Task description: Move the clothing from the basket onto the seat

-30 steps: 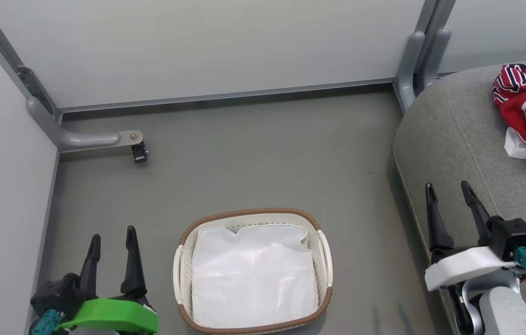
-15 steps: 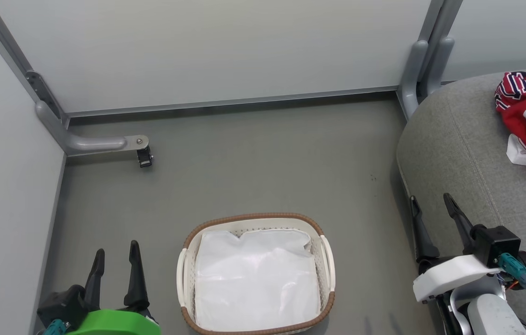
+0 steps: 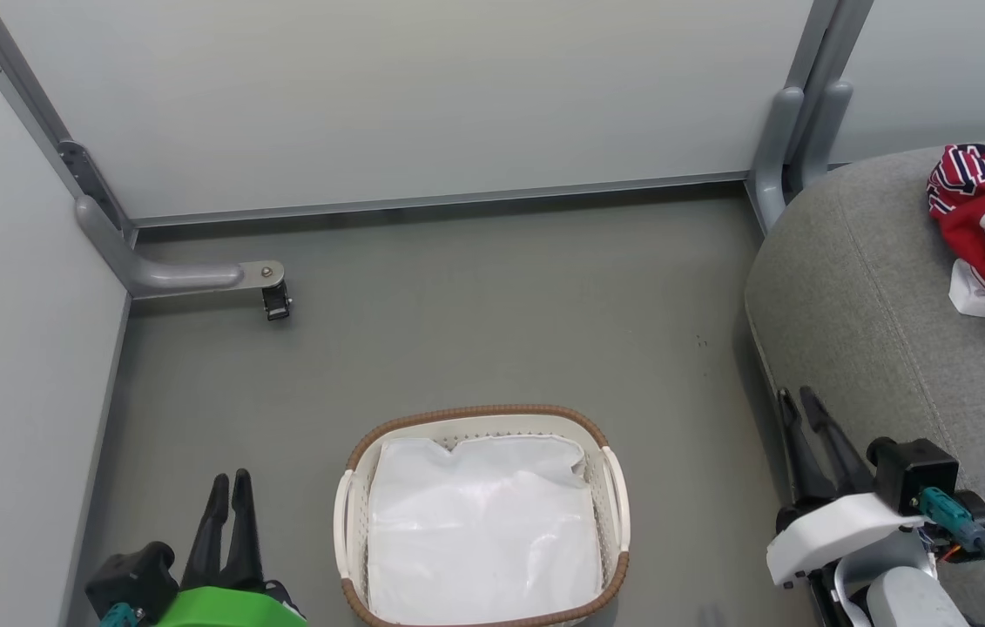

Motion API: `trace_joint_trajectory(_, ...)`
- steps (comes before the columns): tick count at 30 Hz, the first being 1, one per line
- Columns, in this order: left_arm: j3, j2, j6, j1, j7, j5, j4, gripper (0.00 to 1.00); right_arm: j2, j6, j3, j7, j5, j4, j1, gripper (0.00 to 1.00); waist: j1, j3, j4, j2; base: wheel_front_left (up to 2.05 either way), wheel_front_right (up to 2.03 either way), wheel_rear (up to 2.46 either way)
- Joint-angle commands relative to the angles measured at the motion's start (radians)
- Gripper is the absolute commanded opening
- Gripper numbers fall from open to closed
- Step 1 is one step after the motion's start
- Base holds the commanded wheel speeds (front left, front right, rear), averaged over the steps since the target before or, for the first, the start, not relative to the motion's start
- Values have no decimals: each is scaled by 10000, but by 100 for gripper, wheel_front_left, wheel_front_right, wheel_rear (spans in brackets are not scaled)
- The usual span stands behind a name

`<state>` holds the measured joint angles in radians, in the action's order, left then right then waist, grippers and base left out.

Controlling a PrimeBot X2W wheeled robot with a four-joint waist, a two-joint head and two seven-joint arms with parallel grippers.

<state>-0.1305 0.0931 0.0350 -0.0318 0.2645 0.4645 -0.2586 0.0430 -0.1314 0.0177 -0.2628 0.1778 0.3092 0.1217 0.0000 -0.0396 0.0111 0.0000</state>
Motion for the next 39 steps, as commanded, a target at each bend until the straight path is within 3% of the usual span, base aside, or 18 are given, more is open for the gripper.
trace_joint_trajectory(1, -1, -14, 2, 2, -7, 27, -71, 0, -11, 0, -7, 16, 24, 70, -40, 0, 0, 1, 0, 0, 0, 0, 0)
trace_joint_trajectory(18, 551, -103, 217, 344, -843, 2548, -24, 0, 11, 2, -306, 849, 3182, -101, -48, 0, 0, 50, -15, 0, 0, 0, 0)
trace_joint_trajectory(39, 1087, -195, 433, 672, -1661, 5042, 33, 0, 36, 4, -590, 1665, 6291, -274, -69, 0, 0, 110, -33, 0, 0, 0, 0)
